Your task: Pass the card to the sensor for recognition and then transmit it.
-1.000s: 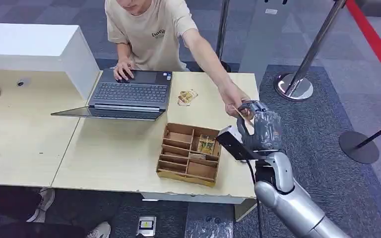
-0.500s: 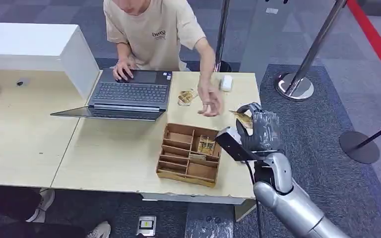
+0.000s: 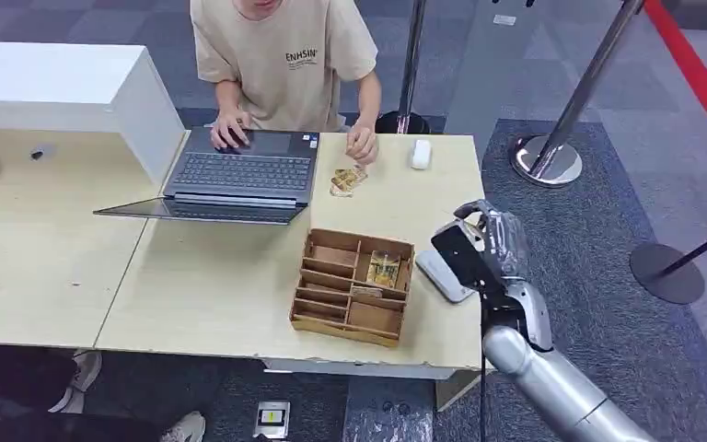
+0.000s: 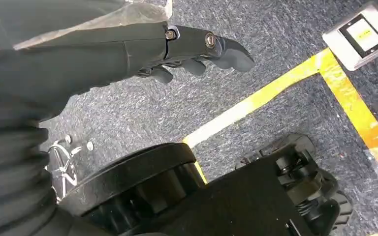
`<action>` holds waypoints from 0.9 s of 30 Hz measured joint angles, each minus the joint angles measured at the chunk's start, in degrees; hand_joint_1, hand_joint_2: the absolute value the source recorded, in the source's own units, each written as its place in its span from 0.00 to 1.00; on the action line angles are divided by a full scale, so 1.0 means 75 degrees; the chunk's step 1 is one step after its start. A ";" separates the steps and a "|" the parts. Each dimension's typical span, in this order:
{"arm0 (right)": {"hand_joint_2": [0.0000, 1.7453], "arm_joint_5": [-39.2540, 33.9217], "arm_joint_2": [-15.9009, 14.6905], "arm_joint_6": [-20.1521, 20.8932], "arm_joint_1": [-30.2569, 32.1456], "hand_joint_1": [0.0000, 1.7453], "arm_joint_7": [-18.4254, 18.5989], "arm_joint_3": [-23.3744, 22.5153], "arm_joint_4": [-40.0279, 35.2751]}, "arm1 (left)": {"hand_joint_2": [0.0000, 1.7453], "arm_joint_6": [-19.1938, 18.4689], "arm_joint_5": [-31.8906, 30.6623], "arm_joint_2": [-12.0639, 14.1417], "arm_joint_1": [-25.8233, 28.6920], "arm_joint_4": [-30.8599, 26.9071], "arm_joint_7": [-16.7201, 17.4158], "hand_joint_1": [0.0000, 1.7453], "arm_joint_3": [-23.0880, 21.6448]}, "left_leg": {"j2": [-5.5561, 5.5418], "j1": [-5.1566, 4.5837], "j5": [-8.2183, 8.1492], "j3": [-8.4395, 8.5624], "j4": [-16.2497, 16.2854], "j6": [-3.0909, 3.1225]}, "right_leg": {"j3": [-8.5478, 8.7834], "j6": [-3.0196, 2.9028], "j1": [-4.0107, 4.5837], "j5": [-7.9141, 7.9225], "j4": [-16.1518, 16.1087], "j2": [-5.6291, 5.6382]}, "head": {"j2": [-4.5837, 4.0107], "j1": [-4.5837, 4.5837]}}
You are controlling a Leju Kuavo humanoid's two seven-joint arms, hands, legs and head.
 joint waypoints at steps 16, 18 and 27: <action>1.00 -0.0003 -0.0067 0.0003 -0.0001 1.00 -0.0198 -0.0181 0.2201 | 1.00 0.0000 -0.0082 -0.0003 -0.0008 0.0000 0.0032 0.00 -0.0029 | 0.0000 0.0000 -0.0002 0.0000 0.0000 0.0002 | -0.0001 0.0001 0.0000 -0.0001 -0.0001 0.0000 | 0.0000 0.0000; 1.00 0.0058 -0.0064 0.0018 0.0015 1.00 -0.0187 -0.0169 0.2490 | 1.00 0.0000 -0.0084 -0.0012 -0.0011 0.0000 0.0038 0.00 -0.0038 | -0.0001 0.0000 -0.0002 -0.0002 0.0000 0.0002 | -0.0001 0.0002 0.0000 -0.0002 -0.0001 -0.0001 | 0.0000 0.0003; 1.00 0.0286 0.0105 -0.0012 0.0123 1.00 -0.0189 -0.0061 0.3647 | 1.00 -0.0015 -0.0102 -0.0017 -0.0014 -0.0003 0.0117 0.00 -0.0070 | -0.0001 0.0001 -0.0003 -0.0004 0.0000 0.0003 | -0.0003 0.0003 0.0001 -0.0003 -0.0002 -0.0001 | 0.0000 0.0000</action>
